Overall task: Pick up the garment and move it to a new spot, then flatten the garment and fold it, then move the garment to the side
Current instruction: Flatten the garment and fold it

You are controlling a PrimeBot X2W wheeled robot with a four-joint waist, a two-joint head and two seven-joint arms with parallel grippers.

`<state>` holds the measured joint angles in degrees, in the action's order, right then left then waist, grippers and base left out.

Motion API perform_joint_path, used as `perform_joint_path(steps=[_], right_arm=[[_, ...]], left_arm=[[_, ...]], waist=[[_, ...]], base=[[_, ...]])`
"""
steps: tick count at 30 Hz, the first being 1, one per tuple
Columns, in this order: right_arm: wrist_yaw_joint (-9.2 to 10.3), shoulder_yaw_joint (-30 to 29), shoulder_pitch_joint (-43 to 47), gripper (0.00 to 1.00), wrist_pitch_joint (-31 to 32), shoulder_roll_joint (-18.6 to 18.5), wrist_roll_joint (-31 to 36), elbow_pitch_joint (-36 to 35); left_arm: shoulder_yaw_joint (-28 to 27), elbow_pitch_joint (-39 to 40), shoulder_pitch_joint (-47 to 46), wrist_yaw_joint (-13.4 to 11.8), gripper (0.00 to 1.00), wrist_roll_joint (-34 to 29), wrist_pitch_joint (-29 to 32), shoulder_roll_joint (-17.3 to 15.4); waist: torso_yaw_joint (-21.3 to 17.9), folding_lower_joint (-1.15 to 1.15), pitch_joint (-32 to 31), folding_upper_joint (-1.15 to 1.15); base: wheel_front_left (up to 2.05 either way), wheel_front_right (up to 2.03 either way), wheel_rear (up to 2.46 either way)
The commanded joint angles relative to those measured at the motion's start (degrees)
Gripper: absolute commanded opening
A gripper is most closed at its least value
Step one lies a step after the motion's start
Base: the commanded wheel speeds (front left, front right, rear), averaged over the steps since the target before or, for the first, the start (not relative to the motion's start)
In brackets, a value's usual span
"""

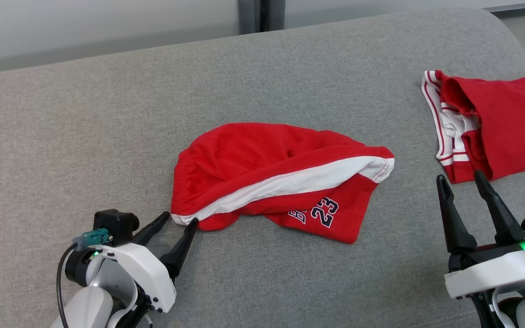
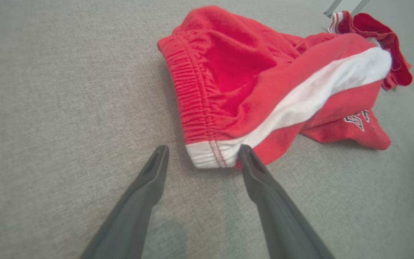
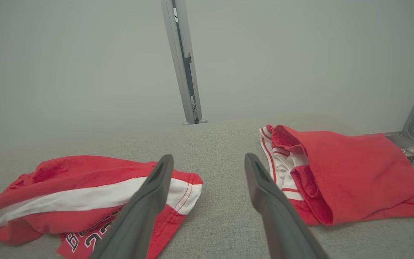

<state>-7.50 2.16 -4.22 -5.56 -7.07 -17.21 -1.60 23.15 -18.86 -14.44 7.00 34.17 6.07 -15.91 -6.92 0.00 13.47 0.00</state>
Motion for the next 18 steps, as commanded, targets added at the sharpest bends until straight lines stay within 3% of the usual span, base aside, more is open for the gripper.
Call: perform_joint_path(steps=[1,2,3,9,18], right_arm=[[0.01,-0.4,-0.6,1.00,-0.2,-0.2,-0.3,0.3],[0.01,-0.6,-0.7,1.00,-0.3,-0.3,-0.3,0.5],[0.01,-0.9,-1.0,1.00,0.2,-0.5,-0.3,1.4],[0.01,0.0,-4.8,1.00,2.6,-2.5,-0.7,8.4],[0.01,8.5,-14.2,1.00,1.6,-5.1,-4.6,21.1]], left_arm=[[0.3,-0.2,-1.2,0.3,0.80,0.5,0.0,-0.5],[0.5,-0.3,-1.5,0.3,0.34,0.7,-0.2,-0.7],[1.0,-0.4,-1.8,0.5,0.00,1.2,-0.3,-1.2],[2.0,1.0,-3.1,0.4,0.00,1.1,-0.6,-2.6],[3.5,2.0,-5.2,0.5,0.00,0.4,-0.7,-2.6]], waist=[[-0.2,0.00,0.3,0.00],[-0.2,0.00,0.4,0.00],[-0.2,0.00,0.7,0.00],[0.5,0.00,1.9,0.00],[3.0,0.00,4.1,0.00]], base=[[0.00,0.00,0.00],[0.00,0.00,0.00],[0.00,0.00,0.00],[0.00,0.00,0.00],[0.00,0.00,0.00]])
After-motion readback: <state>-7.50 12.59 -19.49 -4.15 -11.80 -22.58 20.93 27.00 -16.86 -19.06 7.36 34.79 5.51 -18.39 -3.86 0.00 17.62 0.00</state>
